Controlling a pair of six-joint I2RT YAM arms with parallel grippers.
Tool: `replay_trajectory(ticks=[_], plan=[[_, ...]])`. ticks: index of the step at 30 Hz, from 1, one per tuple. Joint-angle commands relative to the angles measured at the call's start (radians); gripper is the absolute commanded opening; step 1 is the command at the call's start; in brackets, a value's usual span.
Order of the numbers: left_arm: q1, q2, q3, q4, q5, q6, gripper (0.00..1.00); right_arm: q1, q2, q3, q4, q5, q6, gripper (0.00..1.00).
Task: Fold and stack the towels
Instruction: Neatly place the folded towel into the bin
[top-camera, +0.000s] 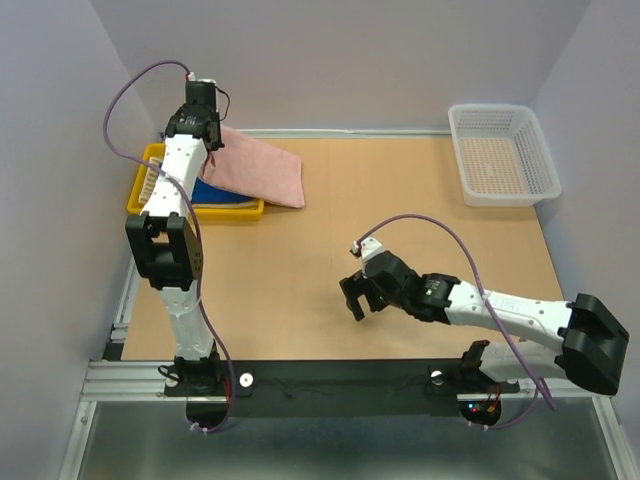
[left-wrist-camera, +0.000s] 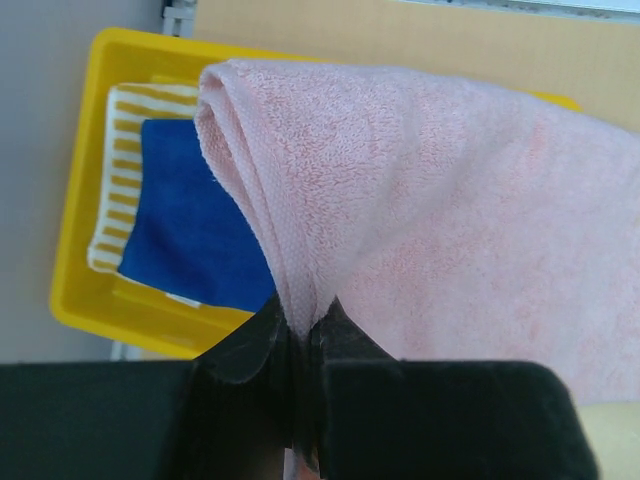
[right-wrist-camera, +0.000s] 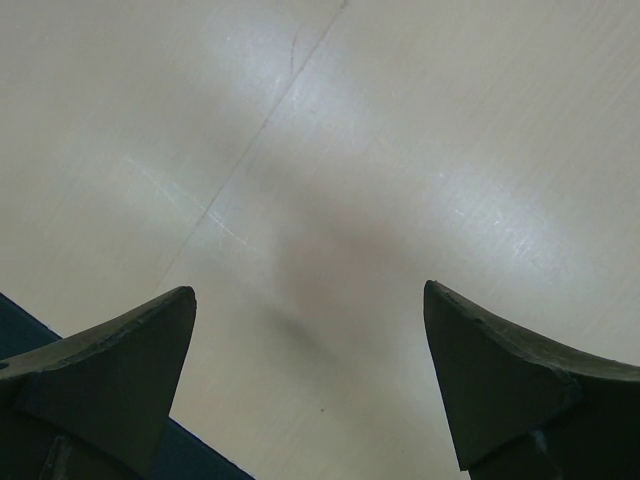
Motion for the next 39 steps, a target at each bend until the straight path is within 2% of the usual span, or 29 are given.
replay_trajectory(ticks=[1, 13, 29, 31, 34, 35, 37, 38, 39], plan=[[0.036, 0.007, 0.118, -0.058, -0.070, 0.141, 0.00, -0.006, 0.042, 0.080, -0.037, -0.037, -0.014, 1.00], [0.113, 0.087, 0.175, -0.049, -0.173, 0.241, 0.00, -0.006, 0.176, 0.222, -0.123, -0.034, -0.057, 1.00], [0.139, 0.144, 0.122, 0.087, -0.257, 0.302, 0.01, -0.007, 0.254, 0.280, -0.174, -0.051, -0.071, 1.00], [0.139, 0.151, 0.085, 0.118, -0.262, 0.314, 0.07, -0.006, 0.254, 0.277, -0.174, -0.054, -0.071, 1.00], [0.141, 0.179, 0.062, 0.152, -0.300, 0.311, 0.25, -0.006, 0.255, 0.272, -0.178, -0.057, -0.071, 1.00], [0.141, 0.188, 0.062, 0.148, -0.307, 0.307, 0.39, -0.006, 0.255, 0.272, -0.179, -0.057, -0.072, 1.00], [0.145, 0.211, 0.072, 0.144, -0.335, 0.285, 0.50, -0.007, 0.255, 0.272, -0.182, -0.058, -0.075, 1.00], [0.148, 0.217, 0.075, 0.146, -0.347, 0.276, 0.62, -0.006, 0.255, 0.274, -0.182, -0.058, -0.075, 1.00], [0.157, 0.222, 0.081, 0.147, -0.369, 0.252, 0.67, -0.006, 0.257, 0.274, -0.185, -0.058, -0.077, 1.00]])
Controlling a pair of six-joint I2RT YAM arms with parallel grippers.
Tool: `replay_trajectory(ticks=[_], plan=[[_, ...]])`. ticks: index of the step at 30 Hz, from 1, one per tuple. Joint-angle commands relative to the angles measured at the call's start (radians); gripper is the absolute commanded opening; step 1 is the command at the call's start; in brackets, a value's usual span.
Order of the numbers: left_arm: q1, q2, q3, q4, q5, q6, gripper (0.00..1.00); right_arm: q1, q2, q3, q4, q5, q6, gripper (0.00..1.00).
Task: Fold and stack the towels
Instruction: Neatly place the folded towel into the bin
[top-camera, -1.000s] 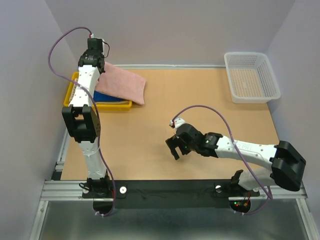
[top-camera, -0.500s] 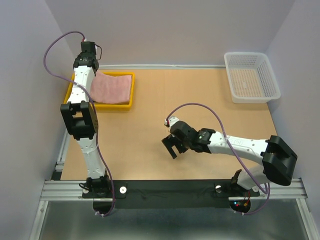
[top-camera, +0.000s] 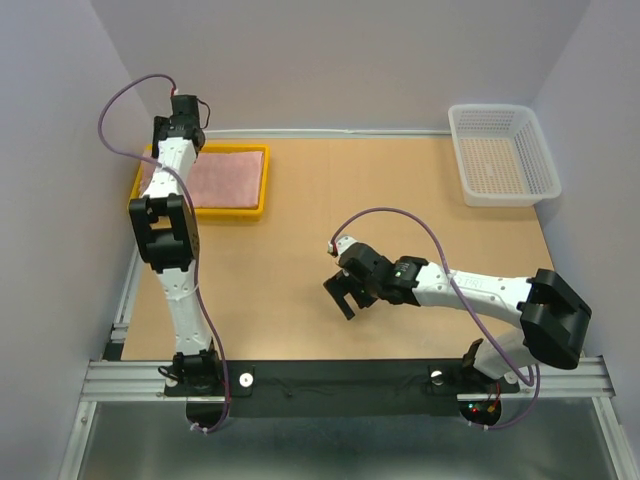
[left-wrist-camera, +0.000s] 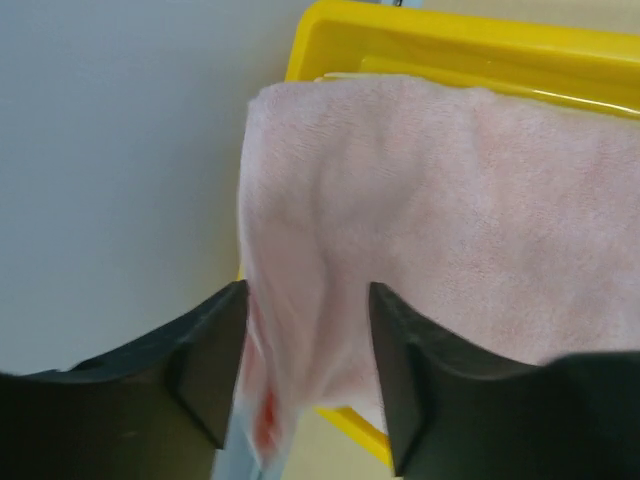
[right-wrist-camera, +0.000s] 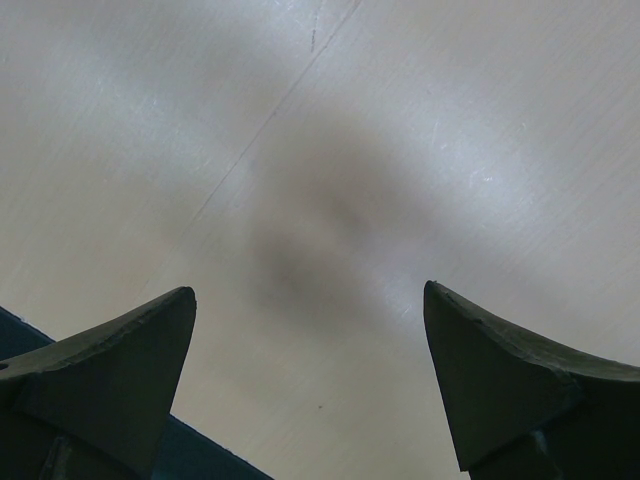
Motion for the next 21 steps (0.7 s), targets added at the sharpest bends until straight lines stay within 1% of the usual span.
replay_trajectory(ticks=[1, 3, 4, 5, 6, 7, 9, 11, 12, 13, 14, 15, 16, 17, 18, 19, 20, 21], plan=[[0.027, 0.014, 0.011, 0.042, -0.102, -0.050, 0.72, -0.006, -0.001, 0.049, -0.009, -0.003, -0.015, 1.00], [0.044, 0.009, 0.031, 0.036, -0.123, -0.068, 0.73, -0.006, -0.003, 0.048, -0.013, 0.004, -0.013, 1.00], [0.044, 0.003, 0.037, 0.038, -0.133, -0.076, 0.78, -0.006, -0.004, 0.049, -0.013, 0.012, -0.009, 1.00], [0.055, -0.003, 0.044, 0.042, -0.140, -0.088, 0.85, -0.006, -0.009, 0.051, -0.016, 0.036, 0.001, 1.00], [0.056, -0.023, 0.050, 0.044, -0.146, -0.091, 0.89, -0.006, -0.011, 0.052, -0.021, 0.050, 0.005, 1.00], [0.055, -0.034, 0.054, 0.045, -0.146, -0.091, 0.89, -0.006, -0.011, 0.052, -0.023, 0.067, 0.011, 1.00], [0.055, -0.061, 0.063, 0.032, -0.114, -0.128, 0.91, -0.009, -0.014, 0.060, -0.026, 0.131, 0.036, 1.00], [0.041, -0.155, 0.016, 0.019, 0.002, -0.180, 0.94, -0.015, -0.017, 0.077, -0.035, 0.225, 0.065, 1.00], [0.032, -0.155, 0.016, 0.019, 0.002, -0.197, 0.94, -0.018, -0.021, 0.083, -0.039, 0.260, 0.077, 1.00], [0.023, -0.222, -0.039, 0.024, 0.069, -0.215, 0.95, -0.024, -0.026, 0.087, -0.039, 0.295, 0.088, 1.00], [0.001, -0.259, -0.070, 0.031, 0.106, -0.234, 0.95, -0.041, -0.032, 0.094, -0.046, 0.359, 0.109, 1.00], [-0.011, -0.340, -0.141, 0.036, 0.186, -0.253, 0.95, -0.053, -0.041, 0.100, -0.049, 0.392, 0.123, 1.00], [-0.023, -0.385, -0.182, 0.045, 0.221, -0.270, 0.95, -0.067, -0.064, 0.107, -0.056, 0.432, 0.142, 1.00], [-0.037, -0.432, -0.221, 0.060, 0.263, -0.283, 0.95, -0.099, -0.081, 0.110, -0.061, 0.513, 0.171, 1.00], [-0.054, -0.483, -0.264, 0.071, 0.309, -0.293, 0.95, -0.124, -0.098, 0.115, -0.062, 0.538, 0.176, 1.00], [-0.062, -0.590, -0.362, 0.106, 0.400, -0.331, 0.95, -0.153, -0.141, 0.124, -0.069, 0.561, 0.179, 1.00], [-0.067, -0.647, -0.416, 0.125, 0.438, -0.349, 0.96, -0.223, -0.164, 0.127, -0.070, 0.566, 0.176, 1.00], [-0.067, -0.705, -0.468, 0.142, 0.470, -0.368, 0.96, -0.260, -0.190, 0.129, -0.072, 0.573, 0.174, 1.00]])
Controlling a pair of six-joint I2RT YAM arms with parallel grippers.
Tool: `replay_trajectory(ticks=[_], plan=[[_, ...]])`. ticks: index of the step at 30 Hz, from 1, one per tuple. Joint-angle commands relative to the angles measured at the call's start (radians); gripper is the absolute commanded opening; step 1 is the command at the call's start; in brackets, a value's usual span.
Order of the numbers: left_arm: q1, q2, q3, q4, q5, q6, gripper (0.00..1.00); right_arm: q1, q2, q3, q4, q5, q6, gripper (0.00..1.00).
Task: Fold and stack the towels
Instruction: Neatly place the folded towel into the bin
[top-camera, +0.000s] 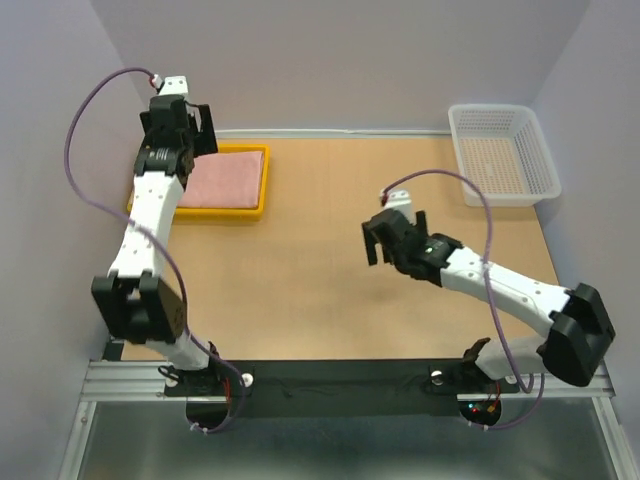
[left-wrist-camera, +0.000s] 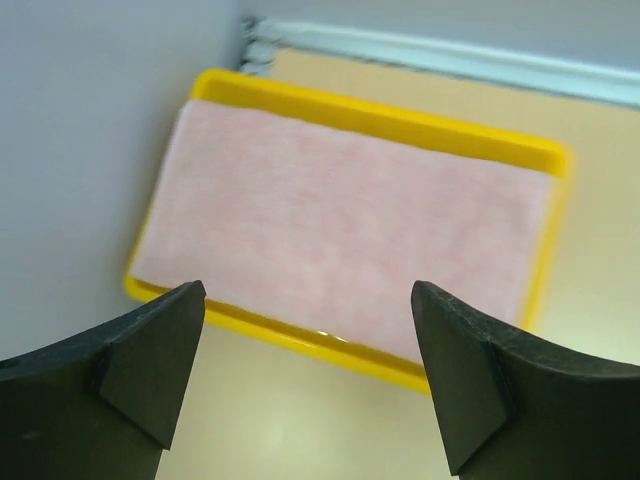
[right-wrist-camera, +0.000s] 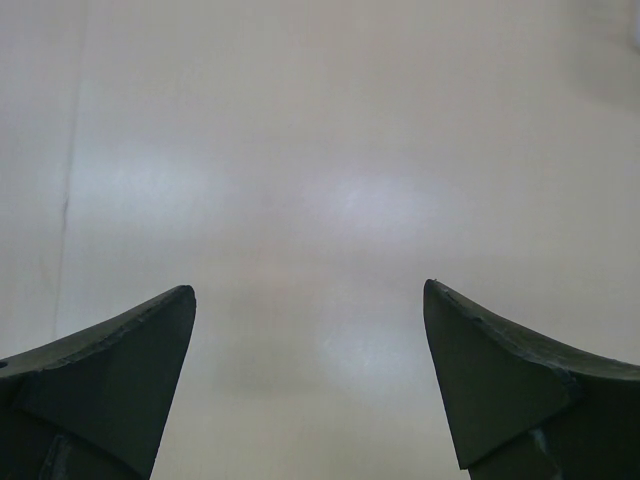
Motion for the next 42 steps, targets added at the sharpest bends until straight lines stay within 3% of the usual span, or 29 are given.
replay_trajectory(ticks=[1, 4, 7, 13, 16, 19, 22, 31, 42], plan=[[-0.017, -0.334, -0.230, 0.094, 0.263, -0.127, 0.96, -0.162, -0.148, 0.067, -0.014, 0.193, 0.052, 1.00], [-0.017, -0.561, -0.400, 0.108, 0.337, -0.181, 0.96, -0.312, -0.292, 0.061, -0.015, 0.272, 0.074, 1.00], [-0.017, -0.799, -0.517, 0.084, 0.286, -0.198, 0.96, -0.329, -0.456, 0.046, -0.014, 0.347, 0.059, 1.00], [-0.017, -1.212, -0.575, -0.046, 0.115, -0.218, 0.96, -0.329, -0.845, -0.037, -0.009, 0.418, -0.007, 1.00], [-0.067, -1.314, -0.619, -0.079, -0.024, -0.253, 0.96, -0.329, -0.994, -0.085, 0.003, 0.392, -0.055, 1.00], [-0.099, -1.423, -0.688, -0.068, -0.063, -0.279, 0.96, -0.329, -1.093, -0.117, 0.009, 0.363, -0.098, 1.00], [-0.118, -1.567, -0.813, 0.048, -0.081, -0.279, 0.95, -0.328, -1.209, -0.175, 0.034, 0.326, -0.115, 1.00], [-0.129, -1.803, -1.057, 0.163, -0.112, -0.308, 0.96, -0.329, -1.276, -0.230, 0.103, 0.263, -0.190, 1.00], [-0.126, -1.801, -1.101, 0.183, -0.071, -0.310, 0.96, -0.328, -1.225, -0.229, 0.123, 0.197, -0.253, 1.00]])
